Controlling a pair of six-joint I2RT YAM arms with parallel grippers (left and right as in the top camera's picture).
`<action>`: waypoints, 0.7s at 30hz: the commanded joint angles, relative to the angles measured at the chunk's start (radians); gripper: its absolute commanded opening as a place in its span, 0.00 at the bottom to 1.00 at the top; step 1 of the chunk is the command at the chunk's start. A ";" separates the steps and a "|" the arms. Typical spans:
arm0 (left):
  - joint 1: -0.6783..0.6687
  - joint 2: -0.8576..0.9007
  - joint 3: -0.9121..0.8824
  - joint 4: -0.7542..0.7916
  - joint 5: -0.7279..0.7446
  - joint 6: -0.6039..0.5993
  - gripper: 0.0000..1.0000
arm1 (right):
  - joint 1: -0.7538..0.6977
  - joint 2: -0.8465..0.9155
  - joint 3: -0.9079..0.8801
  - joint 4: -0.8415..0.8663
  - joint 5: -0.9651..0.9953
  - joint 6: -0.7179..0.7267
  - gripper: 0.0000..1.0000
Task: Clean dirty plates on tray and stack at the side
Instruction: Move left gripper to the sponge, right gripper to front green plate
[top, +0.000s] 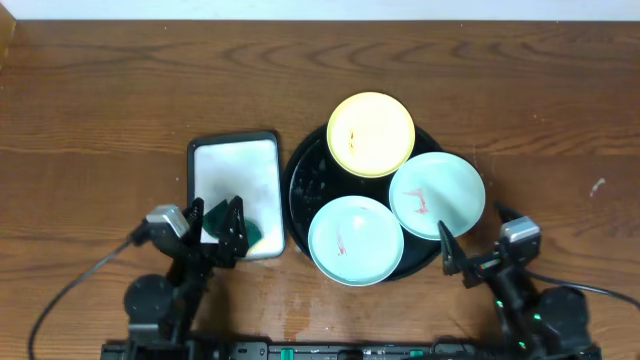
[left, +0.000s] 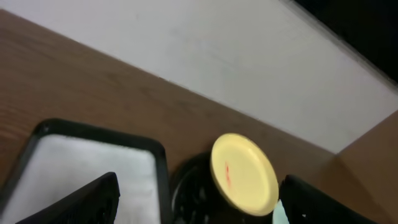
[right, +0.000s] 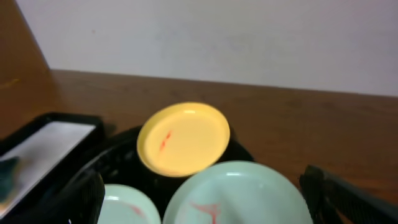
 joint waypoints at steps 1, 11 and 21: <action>0.003 0.148 0.198 -0.133 0.032 0.055 0.84 | -0.010 0.127 0.201 -0.098 -0.013 -0.007 0.99; 0.003 0.624 0.794 -0.745 0.031 0.113 0.84 | -0.010 0.721 0.852 -0.584 -0.061 0.114 0.99; 0.002 0.789 0.920 -1.001 0.228 0.185 0.84 | -0.005 1.075 1.037 -0.711 -0.412 0.127 0.99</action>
